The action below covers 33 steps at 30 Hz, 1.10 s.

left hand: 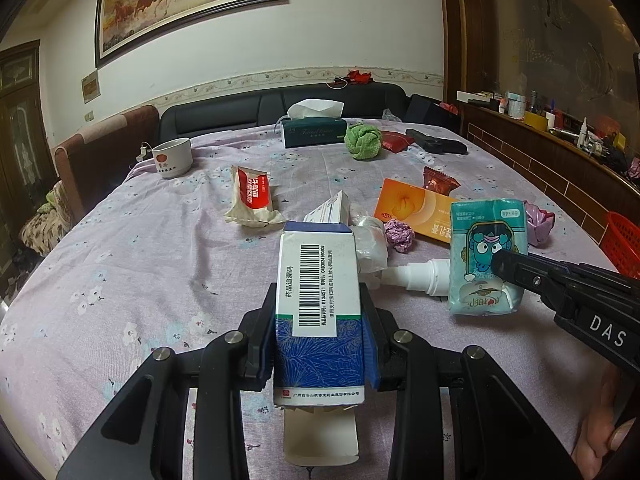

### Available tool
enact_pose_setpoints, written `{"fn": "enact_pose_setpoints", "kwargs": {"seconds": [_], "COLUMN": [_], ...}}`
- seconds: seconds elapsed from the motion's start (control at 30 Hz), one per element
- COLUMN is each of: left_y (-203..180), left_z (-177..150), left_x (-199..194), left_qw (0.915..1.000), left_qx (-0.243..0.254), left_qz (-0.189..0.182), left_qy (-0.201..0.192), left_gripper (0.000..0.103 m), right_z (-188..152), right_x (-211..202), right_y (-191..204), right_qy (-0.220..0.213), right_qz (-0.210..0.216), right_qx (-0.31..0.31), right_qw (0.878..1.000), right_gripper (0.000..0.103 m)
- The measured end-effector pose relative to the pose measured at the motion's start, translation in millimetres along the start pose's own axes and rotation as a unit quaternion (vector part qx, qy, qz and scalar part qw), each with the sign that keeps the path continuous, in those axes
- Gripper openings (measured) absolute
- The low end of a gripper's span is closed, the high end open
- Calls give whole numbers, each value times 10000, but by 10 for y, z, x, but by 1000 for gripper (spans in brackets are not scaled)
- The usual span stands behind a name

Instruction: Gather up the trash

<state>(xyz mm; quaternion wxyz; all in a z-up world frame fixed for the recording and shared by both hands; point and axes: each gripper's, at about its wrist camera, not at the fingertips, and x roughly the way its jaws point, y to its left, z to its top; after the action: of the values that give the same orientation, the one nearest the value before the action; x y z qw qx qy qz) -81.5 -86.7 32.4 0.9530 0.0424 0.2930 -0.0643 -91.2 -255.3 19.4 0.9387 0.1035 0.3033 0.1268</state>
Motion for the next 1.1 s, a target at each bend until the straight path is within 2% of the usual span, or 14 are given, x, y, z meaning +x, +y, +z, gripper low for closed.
{"fn": "enact_pose_setpoints", "kwargs": {"seconds": [1.1], "left_y": [22], "left_z": [25], "left_x": [-68], "left_qw": [9998], "left_qx": [-72], "left_qz": [-10], "left_qy": [-157], "left_gripper": [33], "right_z": [-4], "right_x": [-1], "right_y": [-42], "right_qy": [-23], "right_qz": [-25], "right_qx": [48], "right_qw": [10000], "right_gripper": [12]}}
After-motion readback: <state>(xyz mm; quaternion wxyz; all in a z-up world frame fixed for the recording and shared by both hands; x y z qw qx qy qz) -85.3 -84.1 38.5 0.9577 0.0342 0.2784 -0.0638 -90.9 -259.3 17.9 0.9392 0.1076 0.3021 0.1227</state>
